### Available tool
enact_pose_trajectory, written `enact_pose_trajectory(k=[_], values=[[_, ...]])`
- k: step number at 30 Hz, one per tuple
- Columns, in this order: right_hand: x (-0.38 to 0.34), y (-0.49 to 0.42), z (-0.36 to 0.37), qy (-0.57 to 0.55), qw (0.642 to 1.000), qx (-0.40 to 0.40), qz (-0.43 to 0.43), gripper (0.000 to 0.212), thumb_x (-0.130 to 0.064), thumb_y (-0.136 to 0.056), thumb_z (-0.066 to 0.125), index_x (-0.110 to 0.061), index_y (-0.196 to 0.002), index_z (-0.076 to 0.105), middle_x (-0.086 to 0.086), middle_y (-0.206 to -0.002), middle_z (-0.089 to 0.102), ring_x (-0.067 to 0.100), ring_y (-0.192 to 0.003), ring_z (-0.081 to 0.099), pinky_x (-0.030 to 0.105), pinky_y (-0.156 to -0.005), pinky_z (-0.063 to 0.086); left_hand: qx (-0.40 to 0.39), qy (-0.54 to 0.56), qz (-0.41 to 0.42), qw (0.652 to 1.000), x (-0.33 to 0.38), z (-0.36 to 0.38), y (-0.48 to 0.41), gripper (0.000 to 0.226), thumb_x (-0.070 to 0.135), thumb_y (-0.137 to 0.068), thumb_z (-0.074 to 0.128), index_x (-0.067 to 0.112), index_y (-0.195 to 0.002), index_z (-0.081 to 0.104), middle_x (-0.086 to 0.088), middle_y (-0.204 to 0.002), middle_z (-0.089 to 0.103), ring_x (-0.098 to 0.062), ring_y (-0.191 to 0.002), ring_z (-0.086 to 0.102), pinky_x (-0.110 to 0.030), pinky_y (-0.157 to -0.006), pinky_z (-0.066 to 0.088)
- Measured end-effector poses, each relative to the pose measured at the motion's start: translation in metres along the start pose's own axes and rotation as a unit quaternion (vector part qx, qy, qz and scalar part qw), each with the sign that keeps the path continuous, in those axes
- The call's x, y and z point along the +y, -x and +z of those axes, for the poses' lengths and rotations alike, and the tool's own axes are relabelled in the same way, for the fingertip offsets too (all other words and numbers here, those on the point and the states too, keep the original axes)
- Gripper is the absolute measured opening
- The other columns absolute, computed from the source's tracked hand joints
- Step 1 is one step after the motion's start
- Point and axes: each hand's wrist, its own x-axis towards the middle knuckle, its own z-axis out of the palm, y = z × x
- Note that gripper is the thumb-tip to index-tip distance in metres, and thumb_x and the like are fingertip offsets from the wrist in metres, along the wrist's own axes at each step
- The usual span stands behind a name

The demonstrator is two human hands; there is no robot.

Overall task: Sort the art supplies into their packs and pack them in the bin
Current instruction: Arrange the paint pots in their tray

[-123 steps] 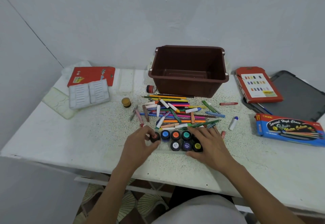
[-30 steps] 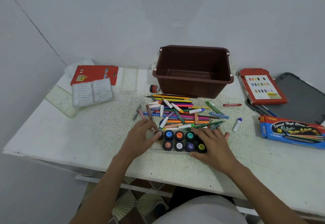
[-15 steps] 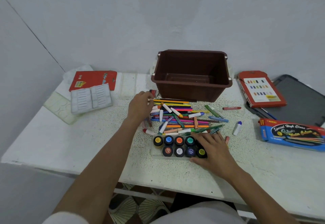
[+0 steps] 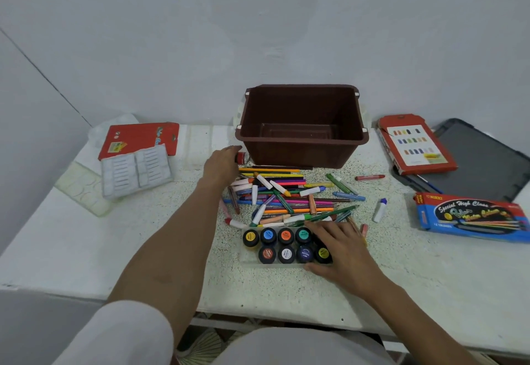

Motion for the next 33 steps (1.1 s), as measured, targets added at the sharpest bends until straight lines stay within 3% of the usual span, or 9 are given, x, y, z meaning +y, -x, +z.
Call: enact_pose_trajectory(k=[8,14,17,21,25,28,33], values=[[0.001,0.000,-0.001,-0.012,1.000,0.007,-0.007,0.079,-0.070,-0.075,0.052,-0.025,-0.140,0.048,-0.008,-0.123,0.056,0.017,-0.102,0.049,0.030,-0.087,0.042,0.016,-0.025,-0.024,0.999,-0.001,0.008,-0.002,0.036,0.015,-0.094,0.056,0.014,-0.130,0.057,-0.012,-0.117,0.060,-0.030,-0.107,0.058,-0.042,-0.081,0.051],[0.000,0.000,-0.001,-0.010,1.000,0.001,0.002,0.080,-0.071,-0.075,0.051,-0.025,-0.140,0.048,-0.007,-0.124,0.057,0.017,-0.103,0.049,0.032,-0.086,0.044,-0.004,-0.028,-0.058,0.998,-0.002,0.011,0.000,0.050,0.047,-0.096,0.049,0.016,-0.136,0.050,-0.009,-0.126,0.060,-0.030,-0.116,0.056,-0.046,-0.093,0.043],[0.000,0.001,-0.001,-0.012,1.000,-0.002,0.005,0.080,-0.072,-0.074,0.050,-0.026,-0.140,0.047,-0.008,-0.124,0.057,0.017,-0.103,0.048,0.031,-0.086,0.044,-0.014,-0.041,-0.043,0.998,0.004,0.011,0.000,0.048,0.043,-0.099,0.047,0.026,-0.143,0.039,-0.008,-0.126,0.062,-0.031,-0.117,0.056,-0.048,-0.098,0.038],[0.000,0.000,-0.002,-0.017,1.000,-0.007,0.010,0.081,-0.072,-0.074,0.050,-0.026,-0.141,0.047,-0.008,-0.126,0.057,0.017,-0.104,0.048,0.033,-0.088,0.044,-0.008,-0.034,-0.057,0.998,0.009,0.009,0.001,0.034,0.033,-0.099,0.049,0.026,-0.132,0.047,-0.009,-0.115,0.066,-0.031,-0.109,0.059,-0.044,-0.093,0.038],[0.000,0.001,-0.001,-0.024,1.000,-0.006,0.013,0.081,-0.071,-0.074,0.050,-0.026,-0.141,0.046,-0.008,-0.126,0.056,0.017,-0.104,0.047,0.034,-0.088,0.046,0.038,0.079,-0.060,0.994,0.004,0.010,0.005,0.034,0.023,-0.096,0.053,0.028,-0.130,0.052,-0.011,-0.115,0.060,-0.030,-0.104,0.059,-0.043,-0.091,0.044],[0.001,0.000,-0.001,-0.023,1.000,0.000,0.012,0.080,-0.071,-0.074,0.050,-0.026,-0.140,0.047,-0.007,-0.125,0.057,0.017,-0.104,0.048,0.033,-0.087,0.045,0.068,0.219,-0.047,0.972,0.001,0.007,0.019,0.039,0.015,-0.095,0.055,0.029,-0.131,0.059,-0.011,-0.114,0.052,-0.024,-0.101,0.057,-0.032,-0.089,0.045],[0.001,0.000,-0.001,-0.031,0.999,-0.004,0.009,0.080,-0.070,-0.075,0.052,-0.025,-0.142,0.047,-0.007,-0.125,0.056,0.018,-0.104,0.046,0.033,-0.089,0.043,0.056,0.293,-0.035,0.954,0.001,-0.006,0.069,0.048,0.010,-0.091,0.061,0.028,-0.135,0.053,-0.001,-0.114,0.057,-0.015,-0.103,0.058,-0.028,-0.088,0.049]])
